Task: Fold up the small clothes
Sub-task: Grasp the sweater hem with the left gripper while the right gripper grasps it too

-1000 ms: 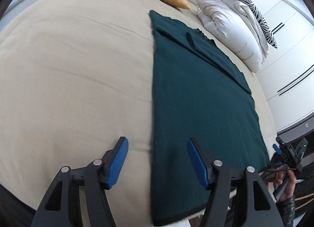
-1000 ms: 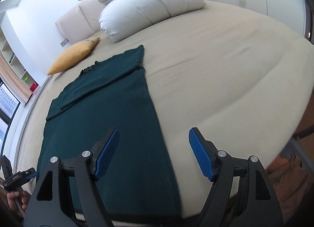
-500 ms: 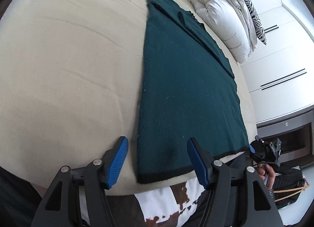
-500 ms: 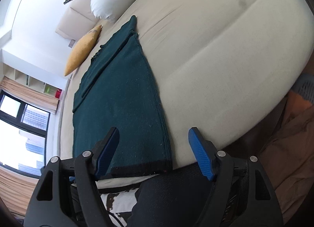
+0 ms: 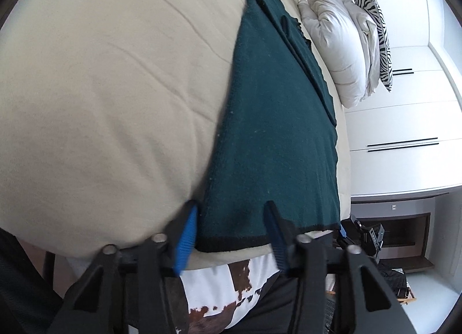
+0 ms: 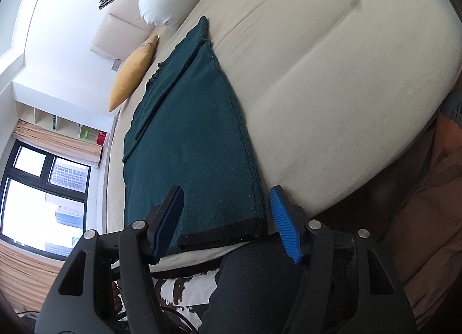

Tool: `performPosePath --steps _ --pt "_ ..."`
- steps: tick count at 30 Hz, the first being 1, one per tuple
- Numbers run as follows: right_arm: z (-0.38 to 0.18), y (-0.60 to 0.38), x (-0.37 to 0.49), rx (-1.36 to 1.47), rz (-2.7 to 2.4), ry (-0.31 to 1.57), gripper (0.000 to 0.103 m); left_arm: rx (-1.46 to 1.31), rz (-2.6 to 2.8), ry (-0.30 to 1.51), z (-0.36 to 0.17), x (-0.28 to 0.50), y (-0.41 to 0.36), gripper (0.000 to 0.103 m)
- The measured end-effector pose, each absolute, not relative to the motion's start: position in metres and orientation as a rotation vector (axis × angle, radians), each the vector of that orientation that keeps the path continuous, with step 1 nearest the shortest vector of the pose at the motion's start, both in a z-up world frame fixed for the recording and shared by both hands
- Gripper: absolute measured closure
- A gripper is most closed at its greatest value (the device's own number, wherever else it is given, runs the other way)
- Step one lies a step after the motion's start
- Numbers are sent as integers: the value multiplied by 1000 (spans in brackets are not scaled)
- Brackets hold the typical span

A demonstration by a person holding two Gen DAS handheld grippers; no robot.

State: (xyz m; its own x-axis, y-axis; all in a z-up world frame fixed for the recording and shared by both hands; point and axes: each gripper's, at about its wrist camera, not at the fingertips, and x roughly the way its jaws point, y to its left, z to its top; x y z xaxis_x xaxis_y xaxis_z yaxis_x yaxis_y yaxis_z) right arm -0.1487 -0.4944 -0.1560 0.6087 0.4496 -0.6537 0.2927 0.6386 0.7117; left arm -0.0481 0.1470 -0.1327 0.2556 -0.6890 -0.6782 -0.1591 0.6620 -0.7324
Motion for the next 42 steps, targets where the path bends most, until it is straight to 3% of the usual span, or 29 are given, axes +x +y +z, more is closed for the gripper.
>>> performPosePath --steps 3,5,19,22,23,24,34,42 --pt "-156 -495 -152 911 101 949 50 -818 -401 1294 -134 -48 150 88" --pt "-156 -496 -153 913 93 954 54 -818 -399 1291 -134 -49 150 93" --pt "-162 -496 -157 930 99 988 70 -765 -422 1231 -119 -54 148 97" --pt "-164 -498 -159 939 95 982 83 -777 -426 1216 -116 -55 150 97" --pt "-164 -497 -159 932 93 985 95 -781 -430 1207 -115 -55 150 97" --pt "-163 -496 -159 923 93 989 96 -789 -435 1196 -112 -55 152 97" --pt "-127 -492 -154 905 162 853 97 -992 -497 997 -70 -45 176 97" --pt "-118 -486 -132 944 188 798 97 -1020 -514 948 -53 -26 171 97"
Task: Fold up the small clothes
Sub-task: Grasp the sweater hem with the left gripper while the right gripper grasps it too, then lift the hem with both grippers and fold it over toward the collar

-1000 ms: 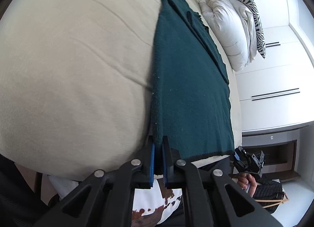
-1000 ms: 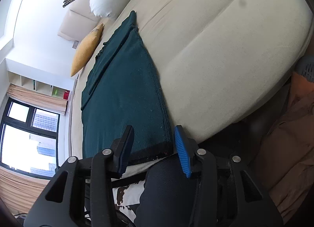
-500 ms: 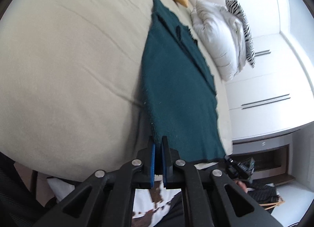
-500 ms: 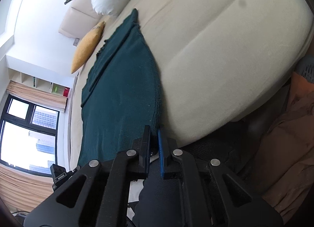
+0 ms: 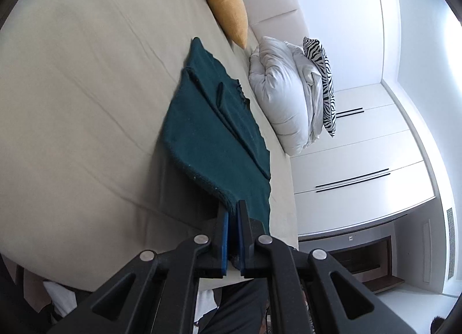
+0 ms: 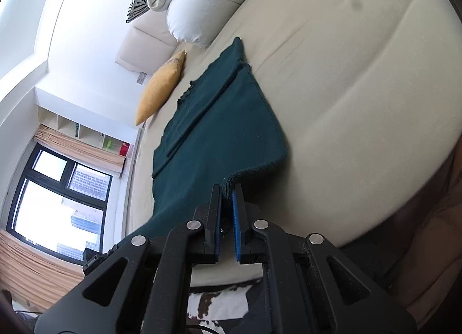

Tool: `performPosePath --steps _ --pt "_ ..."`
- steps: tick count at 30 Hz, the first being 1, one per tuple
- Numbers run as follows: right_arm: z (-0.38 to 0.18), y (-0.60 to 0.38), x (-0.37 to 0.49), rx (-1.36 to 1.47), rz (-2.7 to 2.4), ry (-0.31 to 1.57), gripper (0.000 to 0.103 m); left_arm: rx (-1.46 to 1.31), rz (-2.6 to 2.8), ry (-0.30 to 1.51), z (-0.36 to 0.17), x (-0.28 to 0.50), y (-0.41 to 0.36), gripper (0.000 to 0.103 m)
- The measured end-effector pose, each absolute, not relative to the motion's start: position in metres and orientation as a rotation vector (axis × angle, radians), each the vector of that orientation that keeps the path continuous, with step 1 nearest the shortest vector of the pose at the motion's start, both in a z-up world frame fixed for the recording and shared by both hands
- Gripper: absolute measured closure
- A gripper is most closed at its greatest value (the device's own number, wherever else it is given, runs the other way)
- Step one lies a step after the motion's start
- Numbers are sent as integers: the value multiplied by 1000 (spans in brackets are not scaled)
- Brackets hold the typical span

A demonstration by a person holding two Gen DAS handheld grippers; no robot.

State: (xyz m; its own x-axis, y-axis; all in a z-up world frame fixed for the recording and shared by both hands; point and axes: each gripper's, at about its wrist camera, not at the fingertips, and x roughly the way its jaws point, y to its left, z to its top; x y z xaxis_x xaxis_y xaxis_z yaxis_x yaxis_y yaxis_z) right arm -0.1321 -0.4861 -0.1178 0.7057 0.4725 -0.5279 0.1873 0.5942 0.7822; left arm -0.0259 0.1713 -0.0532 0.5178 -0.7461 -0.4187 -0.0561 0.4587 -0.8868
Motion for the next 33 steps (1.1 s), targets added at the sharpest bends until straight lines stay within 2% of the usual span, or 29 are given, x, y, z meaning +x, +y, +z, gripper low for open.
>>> performPosePath --steps 8,14,23,33 --pt "-87 -500 -81 1031 200 633 97 -1133 -492 872 -38 26 181 97" --pt "-53 -501 -10 984 188 560 97 -1109 -471 822 -21 90 175 97" --pt "-50 -510 130 963 99 568 97 -1052 -414 823 -21 201 167 97" --pt "-70 -512 260 868 11 666 97 -1023 -330 888 -63 305 161 97"
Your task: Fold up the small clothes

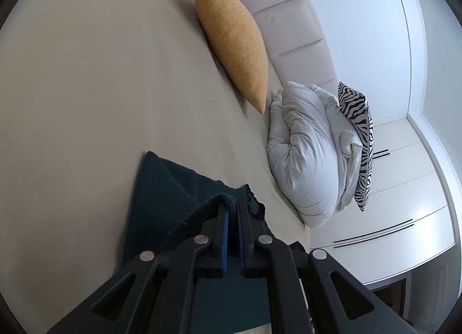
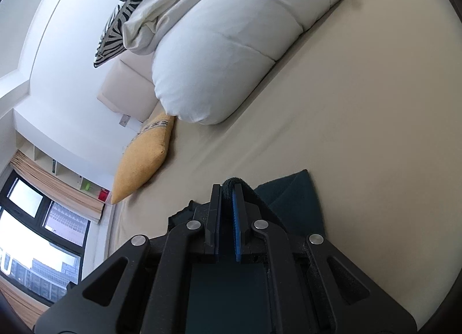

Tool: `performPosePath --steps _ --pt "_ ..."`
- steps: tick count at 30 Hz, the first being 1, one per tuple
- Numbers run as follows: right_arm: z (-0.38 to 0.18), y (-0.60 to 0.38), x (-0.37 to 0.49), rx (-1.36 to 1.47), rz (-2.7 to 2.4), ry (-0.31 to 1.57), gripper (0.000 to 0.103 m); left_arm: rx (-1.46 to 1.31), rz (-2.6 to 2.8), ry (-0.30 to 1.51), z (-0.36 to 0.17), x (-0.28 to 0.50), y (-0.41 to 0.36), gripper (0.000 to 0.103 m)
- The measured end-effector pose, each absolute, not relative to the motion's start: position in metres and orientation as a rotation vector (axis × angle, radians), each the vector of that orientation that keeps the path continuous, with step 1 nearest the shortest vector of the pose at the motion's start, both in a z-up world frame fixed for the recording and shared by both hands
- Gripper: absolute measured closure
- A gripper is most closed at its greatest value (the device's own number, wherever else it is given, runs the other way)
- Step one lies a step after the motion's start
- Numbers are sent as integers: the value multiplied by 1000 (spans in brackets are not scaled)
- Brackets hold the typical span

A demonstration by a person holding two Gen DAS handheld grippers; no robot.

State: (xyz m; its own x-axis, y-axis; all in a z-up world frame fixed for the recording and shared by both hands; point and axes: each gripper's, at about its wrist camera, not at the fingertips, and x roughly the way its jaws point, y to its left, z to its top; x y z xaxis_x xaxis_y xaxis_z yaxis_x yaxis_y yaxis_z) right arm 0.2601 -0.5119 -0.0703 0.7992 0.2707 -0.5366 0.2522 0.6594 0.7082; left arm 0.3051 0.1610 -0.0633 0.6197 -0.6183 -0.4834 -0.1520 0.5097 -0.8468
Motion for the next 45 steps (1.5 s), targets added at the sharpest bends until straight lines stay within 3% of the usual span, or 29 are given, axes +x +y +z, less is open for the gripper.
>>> performPosePath --steps 7,8,9,11,14,23,27,31,33,38,41,45 --pt "-112 -516 337 838 -52 769 97 -983 -218 963 -109 367 157 95" --pt "-121 -516 344 838 -60 790 93 -982 -200 965 -114 373 159 87" --pt "-129 -517 352 831 -78 813 91 -983 -189 974 -120 377 161 71" --pt "-143 -518 367 807 -112 866 78 -995 -171 991 -128 378 165 55" --pt "-147 -523 367 819 -116 835 47 -999 -186 971 -123 363 172 55" --pt "-105 -492 334 579 -127 782 46 -645 -232 856 -69 311 120 53" --pt "-99 -439 331 426 17 815 46 -418 -227 835 -70 299 77 50" --pt "-134 -403 325 304 65 945 48 -310 -143 885 -101 303 69 50" --pt "-153 -412 319 322 42 938 56 -365 -159 894 -115 302 85 67" --pt "-152 -452 298 471 -34 859 57 -477 -182 894 -114 295 114 75" --pt "-138 -454 283 506 -85 824 53 -446 -123 854 -97 282 111 58" --pt "-123 -420 275 603 124 799 53 -312 -190 827 -85 256 69 53"
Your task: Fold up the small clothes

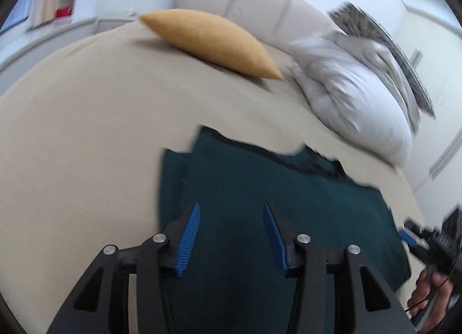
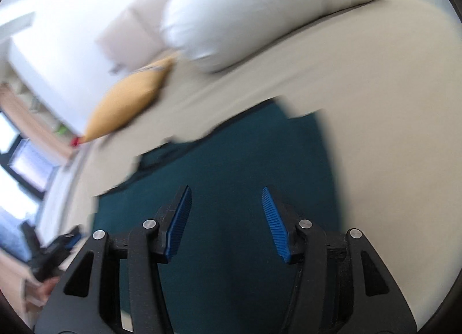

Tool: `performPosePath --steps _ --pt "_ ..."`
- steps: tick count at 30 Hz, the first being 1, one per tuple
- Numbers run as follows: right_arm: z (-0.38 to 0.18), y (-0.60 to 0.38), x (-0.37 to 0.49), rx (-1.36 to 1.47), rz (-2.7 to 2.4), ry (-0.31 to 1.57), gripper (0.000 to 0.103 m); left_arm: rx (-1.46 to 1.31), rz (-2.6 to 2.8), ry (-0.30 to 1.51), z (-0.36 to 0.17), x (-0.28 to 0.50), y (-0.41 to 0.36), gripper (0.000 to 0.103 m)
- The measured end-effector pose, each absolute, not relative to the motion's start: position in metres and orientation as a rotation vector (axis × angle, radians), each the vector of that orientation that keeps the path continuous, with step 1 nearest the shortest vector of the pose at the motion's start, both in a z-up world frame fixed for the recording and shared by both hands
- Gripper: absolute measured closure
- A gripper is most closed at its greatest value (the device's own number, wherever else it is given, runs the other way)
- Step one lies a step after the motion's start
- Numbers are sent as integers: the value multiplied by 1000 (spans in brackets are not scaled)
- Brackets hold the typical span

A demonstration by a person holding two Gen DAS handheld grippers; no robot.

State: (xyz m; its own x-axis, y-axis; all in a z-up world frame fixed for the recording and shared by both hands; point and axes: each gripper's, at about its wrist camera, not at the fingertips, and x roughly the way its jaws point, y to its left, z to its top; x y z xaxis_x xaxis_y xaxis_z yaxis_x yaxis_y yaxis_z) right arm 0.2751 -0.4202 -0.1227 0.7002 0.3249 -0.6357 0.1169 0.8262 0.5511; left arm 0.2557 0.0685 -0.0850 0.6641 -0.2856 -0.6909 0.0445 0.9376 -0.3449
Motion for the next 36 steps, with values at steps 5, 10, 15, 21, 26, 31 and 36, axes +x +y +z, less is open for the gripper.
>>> performPosePath --steps 5,10,15,21,26,31,36 --pt "-150 -331 279 678 465 934 53 -141 -213 878 -103 230 27 53" --pt "-177 -335 264 729 479 960 60 -110 -193 915 -114 232 35 53" --pt "-177 -406 223 841 314 896 61 -63 -167 923 -117 231 23 53" --pt "-178 -489 171 965 72 777 61 -52 -169 939 -118 235 25 53" --pt "-146 -488 152 973 26 683 57 -40 -166 936 -119 237 23 52" --pt "-126 -399 188 853 237 782 57 -36 -166 936 -119 237 23 52" --pt "-138 -317 218 809 411 890 57 -33 -169 933 -120 237 23 52"
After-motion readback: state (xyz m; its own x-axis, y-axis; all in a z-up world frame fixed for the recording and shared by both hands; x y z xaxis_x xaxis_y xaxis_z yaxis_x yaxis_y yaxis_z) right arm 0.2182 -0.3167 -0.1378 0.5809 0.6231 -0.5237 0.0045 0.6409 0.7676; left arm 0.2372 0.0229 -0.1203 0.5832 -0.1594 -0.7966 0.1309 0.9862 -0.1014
